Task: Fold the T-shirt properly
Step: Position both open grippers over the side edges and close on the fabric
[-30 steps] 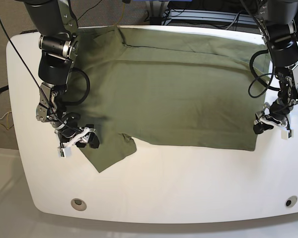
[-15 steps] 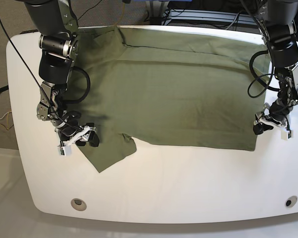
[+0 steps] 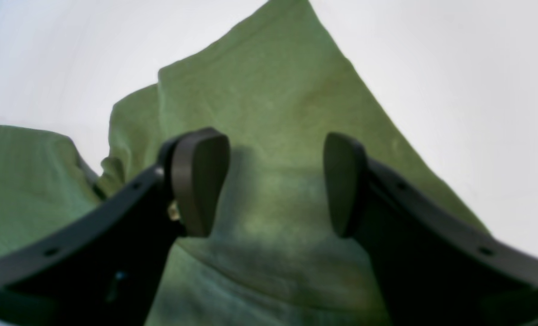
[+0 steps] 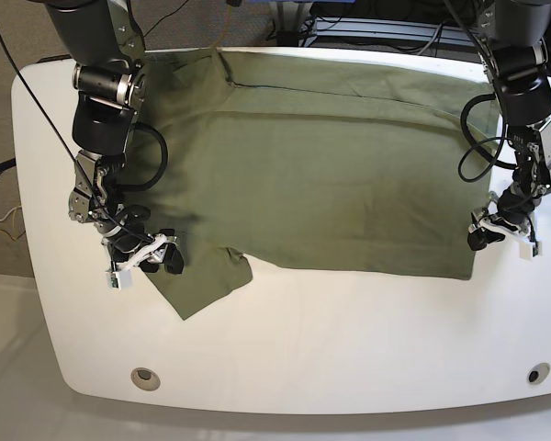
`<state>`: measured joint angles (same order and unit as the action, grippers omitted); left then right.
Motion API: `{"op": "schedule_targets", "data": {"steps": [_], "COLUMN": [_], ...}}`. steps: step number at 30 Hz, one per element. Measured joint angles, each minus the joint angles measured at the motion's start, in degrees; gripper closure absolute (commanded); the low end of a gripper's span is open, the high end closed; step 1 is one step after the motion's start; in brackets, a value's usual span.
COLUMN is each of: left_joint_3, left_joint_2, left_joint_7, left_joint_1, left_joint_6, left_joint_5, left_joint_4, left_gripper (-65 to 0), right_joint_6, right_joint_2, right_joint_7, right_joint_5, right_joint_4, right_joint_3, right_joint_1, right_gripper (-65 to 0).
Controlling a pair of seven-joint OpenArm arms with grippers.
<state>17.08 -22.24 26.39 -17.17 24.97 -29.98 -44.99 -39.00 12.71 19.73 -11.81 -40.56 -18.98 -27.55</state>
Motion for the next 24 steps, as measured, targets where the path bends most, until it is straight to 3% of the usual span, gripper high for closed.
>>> {"op": "schedule_targets", "data": {"steps": [12, 24], "left_joint_3": [0.0, -0.26], "left_joint_2": [1.38, 1.33], "left_joint_7": [-0.59, -0.09], "left_joint_1": [-1.07, -0.83], "left_joint_6": [0.04, 3.04], "left_joint_5": [-0.09, -0.24], "left_joint_4": [0.87, 0.81], "left_gripper": [-29.7, -28.1], "right_joint_6": [0.02, 0.02], "right_joint_2": [0.0, 0.0], "right_joint_7": [0.85, 0.57], "right_joint_5": [0.5, 0.61], "right_joint_4": [0.0, 0.0], "right_joint_3": [-0.04, -0.04], "right_joint_1": [0.33, 0.52], "right_gripper": [-35.7, -35.7]}}
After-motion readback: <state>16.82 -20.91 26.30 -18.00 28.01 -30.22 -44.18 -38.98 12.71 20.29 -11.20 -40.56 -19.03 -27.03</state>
